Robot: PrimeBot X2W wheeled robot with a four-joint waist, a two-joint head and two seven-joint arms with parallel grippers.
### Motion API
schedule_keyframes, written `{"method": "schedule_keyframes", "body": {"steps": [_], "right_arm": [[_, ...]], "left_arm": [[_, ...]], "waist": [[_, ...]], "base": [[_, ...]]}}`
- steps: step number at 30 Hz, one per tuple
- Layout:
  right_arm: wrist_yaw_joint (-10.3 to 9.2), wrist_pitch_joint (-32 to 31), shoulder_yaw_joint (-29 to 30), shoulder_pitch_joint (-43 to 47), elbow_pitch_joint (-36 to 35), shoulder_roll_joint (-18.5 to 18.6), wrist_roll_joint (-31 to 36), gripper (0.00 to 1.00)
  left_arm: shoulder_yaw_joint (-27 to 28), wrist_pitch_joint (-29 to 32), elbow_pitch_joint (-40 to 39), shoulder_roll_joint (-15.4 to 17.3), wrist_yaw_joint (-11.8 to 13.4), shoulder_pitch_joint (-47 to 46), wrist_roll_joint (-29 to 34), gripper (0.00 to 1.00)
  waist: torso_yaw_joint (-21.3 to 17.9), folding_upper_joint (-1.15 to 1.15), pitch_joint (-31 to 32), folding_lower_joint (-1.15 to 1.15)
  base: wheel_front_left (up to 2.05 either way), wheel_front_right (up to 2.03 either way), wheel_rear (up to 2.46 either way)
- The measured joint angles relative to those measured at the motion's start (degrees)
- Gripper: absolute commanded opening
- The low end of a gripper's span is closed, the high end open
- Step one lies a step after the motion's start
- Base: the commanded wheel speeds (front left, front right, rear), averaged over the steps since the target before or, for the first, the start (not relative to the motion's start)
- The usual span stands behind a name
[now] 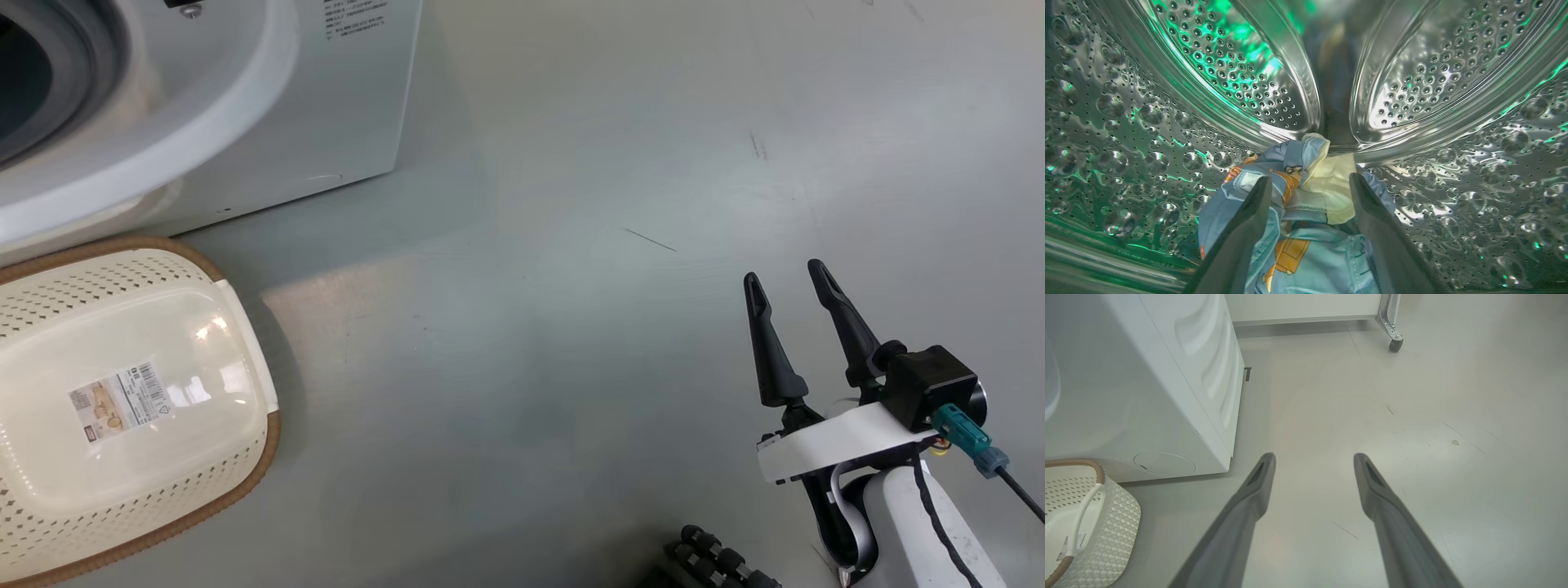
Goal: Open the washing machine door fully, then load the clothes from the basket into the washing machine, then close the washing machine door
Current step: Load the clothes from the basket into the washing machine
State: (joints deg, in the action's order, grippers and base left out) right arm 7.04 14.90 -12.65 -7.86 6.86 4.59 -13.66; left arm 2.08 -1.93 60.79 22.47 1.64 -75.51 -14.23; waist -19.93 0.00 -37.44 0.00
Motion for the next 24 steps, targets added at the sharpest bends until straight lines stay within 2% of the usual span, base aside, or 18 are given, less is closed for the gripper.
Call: {"method": "schedule_keyframes", "body": {"steps": [16,24], "right_arm": [[0.00,0.00,0.82,-0.21,0.22,0.98,0.01,1.00],[0.00,0.00,1.03,-0.21,0.71,1.07,0.01,1.00]], "left_arm": [[1.54,-7.62,4.19,-5.44,0.38,5.66,-2.99,1.00],[1.69,-10.34,5.80,-8.08,-1.43,9.84,-3.72,1.00]], "waist": [[3.09,0.00,5.94,0.00],[4.77,0.00,9.26,0.00]], "base": [[0.00,0.00,0.00],[0.00,0.00,0.00]]}}
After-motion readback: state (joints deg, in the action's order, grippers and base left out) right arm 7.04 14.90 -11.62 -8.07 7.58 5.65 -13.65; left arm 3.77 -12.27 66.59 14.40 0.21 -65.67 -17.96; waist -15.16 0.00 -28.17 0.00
